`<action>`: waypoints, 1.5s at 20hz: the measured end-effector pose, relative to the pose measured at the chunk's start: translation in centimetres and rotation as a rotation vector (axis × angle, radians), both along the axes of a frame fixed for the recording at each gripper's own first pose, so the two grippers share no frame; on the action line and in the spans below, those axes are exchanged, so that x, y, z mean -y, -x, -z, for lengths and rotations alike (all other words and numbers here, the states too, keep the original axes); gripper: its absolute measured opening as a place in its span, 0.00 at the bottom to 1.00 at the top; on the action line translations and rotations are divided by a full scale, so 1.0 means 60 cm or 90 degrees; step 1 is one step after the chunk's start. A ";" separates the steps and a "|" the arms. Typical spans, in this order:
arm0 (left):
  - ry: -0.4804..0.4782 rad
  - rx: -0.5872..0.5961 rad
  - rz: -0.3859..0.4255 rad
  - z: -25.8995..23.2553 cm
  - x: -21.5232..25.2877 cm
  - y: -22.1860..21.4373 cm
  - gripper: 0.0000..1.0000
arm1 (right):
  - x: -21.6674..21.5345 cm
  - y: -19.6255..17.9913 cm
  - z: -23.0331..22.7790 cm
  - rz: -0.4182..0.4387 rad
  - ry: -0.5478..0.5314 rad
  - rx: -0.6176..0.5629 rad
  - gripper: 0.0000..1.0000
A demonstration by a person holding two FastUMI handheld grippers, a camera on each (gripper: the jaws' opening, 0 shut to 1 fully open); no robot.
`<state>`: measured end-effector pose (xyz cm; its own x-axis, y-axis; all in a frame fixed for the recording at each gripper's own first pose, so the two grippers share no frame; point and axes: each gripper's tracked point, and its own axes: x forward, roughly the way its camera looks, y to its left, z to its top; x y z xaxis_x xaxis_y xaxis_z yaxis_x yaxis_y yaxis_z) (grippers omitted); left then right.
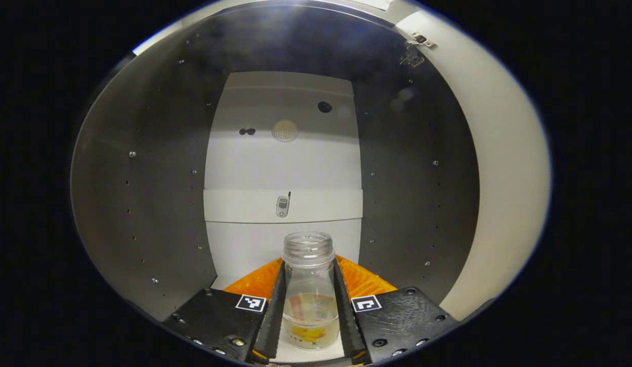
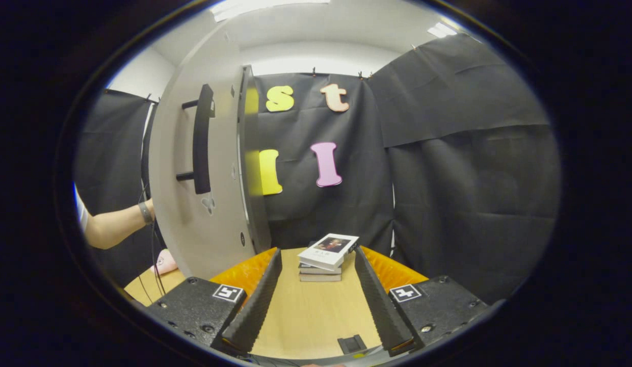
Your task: Open the cabinet door with the right hand, grasp the bottle in the cabinet with the left hand and place it on the coaster, then close the cabinet door with the right hand.
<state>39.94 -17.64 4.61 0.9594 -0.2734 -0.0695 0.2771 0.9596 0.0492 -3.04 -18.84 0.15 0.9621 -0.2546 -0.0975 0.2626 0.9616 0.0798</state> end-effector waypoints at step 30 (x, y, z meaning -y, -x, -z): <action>-0.060 0.082 -0.319 0.210 -0.423 0.485 0.42 | -0.099 -0.016 -0.098 -0.083 0.026 0.091 0.90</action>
